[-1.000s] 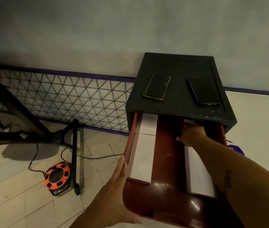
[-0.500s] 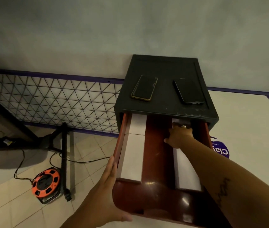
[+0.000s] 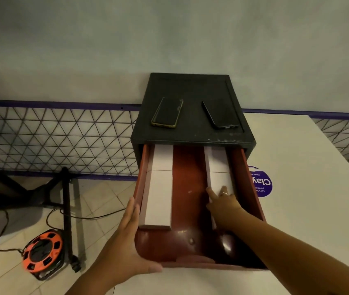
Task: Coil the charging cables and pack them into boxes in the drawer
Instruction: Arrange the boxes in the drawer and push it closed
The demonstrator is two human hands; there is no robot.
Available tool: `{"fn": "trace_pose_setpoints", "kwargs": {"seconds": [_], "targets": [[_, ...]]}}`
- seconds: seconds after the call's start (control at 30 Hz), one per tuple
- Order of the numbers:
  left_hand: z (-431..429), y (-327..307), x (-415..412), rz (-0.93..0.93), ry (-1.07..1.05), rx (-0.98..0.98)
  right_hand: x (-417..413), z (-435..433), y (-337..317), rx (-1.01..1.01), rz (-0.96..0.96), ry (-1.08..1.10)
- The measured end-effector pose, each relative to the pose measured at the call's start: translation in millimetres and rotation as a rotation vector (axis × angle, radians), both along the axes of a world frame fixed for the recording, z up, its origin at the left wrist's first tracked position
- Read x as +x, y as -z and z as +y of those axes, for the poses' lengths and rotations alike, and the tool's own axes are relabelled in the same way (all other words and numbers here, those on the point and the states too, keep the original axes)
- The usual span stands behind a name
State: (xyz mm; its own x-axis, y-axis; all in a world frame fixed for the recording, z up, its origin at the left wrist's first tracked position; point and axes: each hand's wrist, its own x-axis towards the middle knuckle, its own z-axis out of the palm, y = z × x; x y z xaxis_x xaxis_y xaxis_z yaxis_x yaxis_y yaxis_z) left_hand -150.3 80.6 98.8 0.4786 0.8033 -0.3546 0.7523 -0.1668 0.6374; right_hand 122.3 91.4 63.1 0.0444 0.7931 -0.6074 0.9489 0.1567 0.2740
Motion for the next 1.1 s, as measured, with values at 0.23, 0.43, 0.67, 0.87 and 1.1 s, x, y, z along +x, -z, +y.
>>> {"fn": "trace_pose_setpoints", "kwargs": {"seconds": [0.23,0.43,0.67,0.87,1.1], "targets": [[0.4,7.8,-2.1,-0.017,0.0,0.025,3.4,-32.5,-28.1,0.301,0.173,0.116],[0.4,15.6,-3.2,0.013,-0.011,0.07,20.7,-107.6,-39.3,0.709,0.56,0.626],[-5.6,20.5,-8.1,0.131,0.029,0.105,8.1,-169.9,-0.8,0.6,0.861,0.778],[-2.5,20.1,-4.6,0.214,0.065,0.104,7.9,-166.4,4.2,0.729,0.776,0.79],[8.6,11.5,0.3,0.175,0.041,0.079,14.7,-153.9,-7.6,0.667,0.773,0.79]]}}
